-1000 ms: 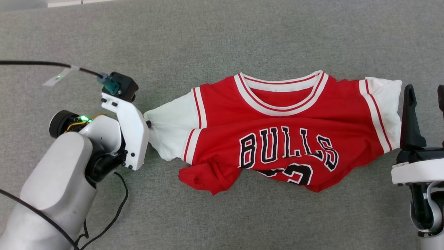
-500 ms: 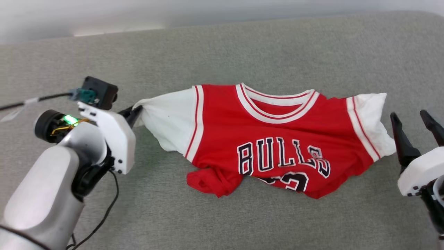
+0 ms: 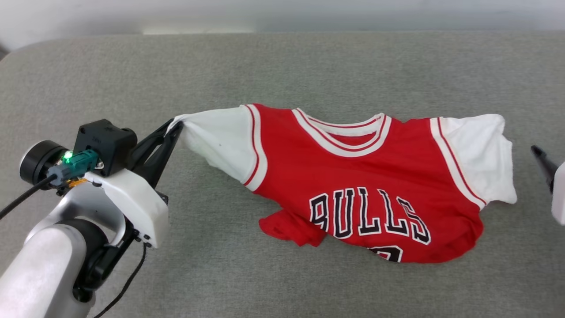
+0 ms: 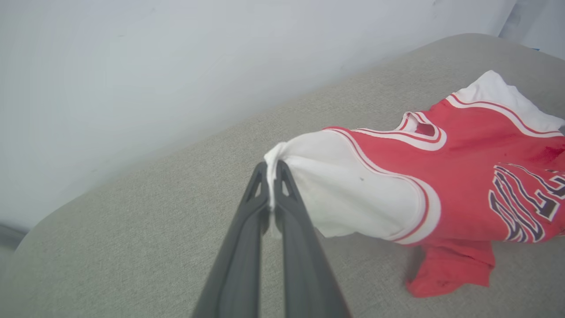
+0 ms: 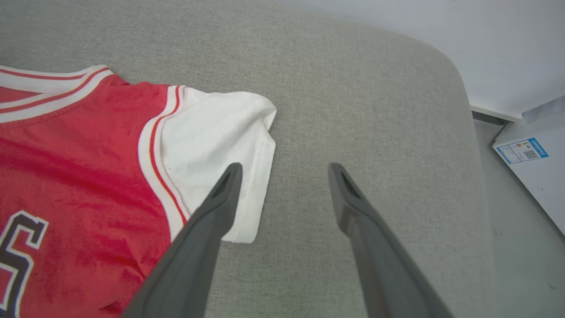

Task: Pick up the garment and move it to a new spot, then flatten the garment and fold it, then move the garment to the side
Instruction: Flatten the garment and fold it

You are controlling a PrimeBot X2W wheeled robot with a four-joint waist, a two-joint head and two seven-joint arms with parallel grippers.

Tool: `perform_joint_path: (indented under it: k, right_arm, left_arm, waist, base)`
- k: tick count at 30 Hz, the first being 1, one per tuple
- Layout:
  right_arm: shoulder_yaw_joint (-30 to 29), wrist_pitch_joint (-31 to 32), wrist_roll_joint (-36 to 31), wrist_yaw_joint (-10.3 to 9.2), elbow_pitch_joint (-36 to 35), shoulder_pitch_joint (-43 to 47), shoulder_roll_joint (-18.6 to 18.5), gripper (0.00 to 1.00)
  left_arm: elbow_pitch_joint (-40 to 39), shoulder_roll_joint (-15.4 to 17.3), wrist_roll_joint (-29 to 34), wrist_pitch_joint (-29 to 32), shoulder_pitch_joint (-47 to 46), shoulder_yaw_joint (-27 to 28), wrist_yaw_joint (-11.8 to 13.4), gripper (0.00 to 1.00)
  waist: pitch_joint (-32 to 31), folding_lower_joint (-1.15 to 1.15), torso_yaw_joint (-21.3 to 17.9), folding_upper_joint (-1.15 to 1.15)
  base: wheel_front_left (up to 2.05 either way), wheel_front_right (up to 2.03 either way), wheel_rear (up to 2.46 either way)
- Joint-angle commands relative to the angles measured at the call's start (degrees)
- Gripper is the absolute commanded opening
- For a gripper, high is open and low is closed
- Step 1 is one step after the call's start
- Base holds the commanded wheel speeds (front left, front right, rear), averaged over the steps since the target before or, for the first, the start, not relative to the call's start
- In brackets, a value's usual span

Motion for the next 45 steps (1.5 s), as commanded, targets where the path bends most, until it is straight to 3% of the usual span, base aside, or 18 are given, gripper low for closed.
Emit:
perform_joint_path:
  k: [1, 8, 15, 20, 27, 28, 29, 37, 45]
  right_arm:
    - [0.49, 1.94, 1.30, -0.04, 0.60, -2.43, -1.08, 1.00]
    - [4.80, 9.05, 4.14, -0.03, 8.63, -11.04, -7.73, 1.00]
    - [12.21, 10.01, 5.55, -0.04, 15.02, -15.87, -12.93, 1.00]
    - [17.09, 9.56, 6.05, -0.03, 19.56, -16.13, -15.10, 1.00]
    - [22.73, 7.69, 10.69, 0.00, 25.43, -11.85, -15.04, 1.00]
    - [23.33, 7.44, 11.25, 0.05, 26.10, -11.41, -15.17, 0.87]
    - [23.77, 6.93, 11.63, 0.05, 26.59, -11.28, -15.34, 0.03]
    - [22.47, -1.23, 12.75, -0.06, 27.32, -15.88, -16.01, 0.00]
    - [21.56, -8.79, 16.24, -0.05, 24.28, -20.22, -15.24, 0.00]
  left_arm:
    - [-2.39, -0.08, 0.36, -0.51, 0.93, 0.22, 0.53, 0.00]
    - [-9.19, -1.01, 2.18, -1.18, -0.58, -1.14, 1.33, 0.00]
    - [-10.63, -3.09, 3.12, -1.65, -2.99, -3.99, 0.08, 0.00]
    - [-9.79, -4.65, 3.69, -2.34, -4.52, -5.94, -0.71, 0.00]
    - [-8.35, -5.84, 3.70, -3.43, -5.26, -7.13, -1.06, 0.00]
    - [-8.15, -5.88, 3.61, -3.45, -5.23, -7.17, -1.06, 0.00]
    - [-7.82, -5.85, 3.50, -3.63, -5.16, -7.09, -1.03, 0.00]
    - [-5.68, -5.47, 2.57, -5.12, -3.79, -5.38, 0.18, 0.00]
    - [-5.04, -2.18, 2.51, -6.74, -1.54, -1.88, 1.69, 0.00]
  waist:
    - [1.46, 0.00, 1.74, 0.00]
    - [5.19, 0.00, 6.37, 0.00]
    - [8.22, 0.00, 9.97, 0.00]
    - [9.59, 0.00, 11.54, 0.00]
    - [10.27, 0.00, 12.62, 0.00]
    - [10.19, 0.00, 12.62, 0.00]
    - [10.02, 0.00, 12.55, 0.00]
    - [6.40, 0.00, 10.48, 0.00]
    - [-0.32, 0.00, 5.99, 0.00]
  base:
    - [0.00, 0.00, 0.00]
    - [0.00, 0.00, 0.00]
    - [0.00, 0.00, 0.00]
    - [0.00, 0.00, 0.00]
    - [0.00, 0.00, 0.00]
    - [0.00, 0.00, 0.00]
    - [0.00, 0.00, 0.00]
    - [0.00, 0.00, 0.00]
    - [0.00, 0.00, 0.00]
